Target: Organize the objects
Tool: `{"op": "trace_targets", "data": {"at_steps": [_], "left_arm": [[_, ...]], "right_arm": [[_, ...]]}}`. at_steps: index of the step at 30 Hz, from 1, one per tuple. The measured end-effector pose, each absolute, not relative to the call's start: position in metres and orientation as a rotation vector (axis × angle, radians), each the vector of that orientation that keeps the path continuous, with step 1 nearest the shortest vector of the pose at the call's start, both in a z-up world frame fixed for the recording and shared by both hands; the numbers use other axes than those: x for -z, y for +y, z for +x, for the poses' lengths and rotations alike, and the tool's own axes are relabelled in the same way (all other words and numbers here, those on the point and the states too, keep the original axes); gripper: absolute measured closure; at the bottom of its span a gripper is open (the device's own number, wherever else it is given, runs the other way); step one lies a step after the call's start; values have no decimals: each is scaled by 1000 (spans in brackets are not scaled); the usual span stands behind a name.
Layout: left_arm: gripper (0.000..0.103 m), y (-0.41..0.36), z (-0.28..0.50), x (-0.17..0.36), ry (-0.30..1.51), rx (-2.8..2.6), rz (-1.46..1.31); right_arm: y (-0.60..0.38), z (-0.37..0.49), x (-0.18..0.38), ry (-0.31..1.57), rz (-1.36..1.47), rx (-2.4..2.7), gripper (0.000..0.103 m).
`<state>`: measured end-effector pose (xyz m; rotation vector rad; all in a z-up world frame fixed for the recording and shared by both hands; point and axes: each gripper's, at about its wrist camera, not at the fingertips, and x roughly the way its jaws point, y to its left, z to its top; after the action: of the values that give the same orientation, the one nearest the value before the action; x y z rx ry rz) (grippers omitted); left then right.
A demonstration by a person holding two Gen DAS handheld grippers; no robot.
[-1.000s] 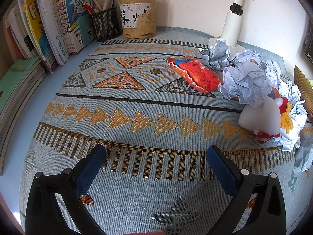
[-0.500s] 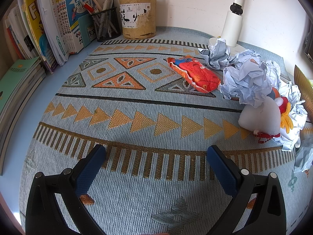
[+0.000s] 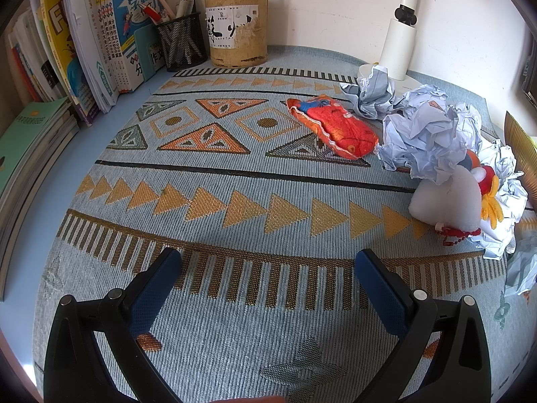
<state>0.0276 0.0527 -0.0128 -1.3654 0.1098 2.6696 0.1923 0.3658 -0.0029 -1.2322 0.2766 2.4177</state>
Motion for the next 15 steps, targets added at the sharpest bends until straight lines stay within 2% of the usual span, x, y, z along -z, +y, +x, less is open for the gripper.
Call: {"op": "trace_targets", "data": {"at_steps": [15], "left_arm": [[0, 53, 28, 13, 109, -2670, -1365]], "right_arm": [[365, 191, 3, 276, -1232, -2418, 0]]}}
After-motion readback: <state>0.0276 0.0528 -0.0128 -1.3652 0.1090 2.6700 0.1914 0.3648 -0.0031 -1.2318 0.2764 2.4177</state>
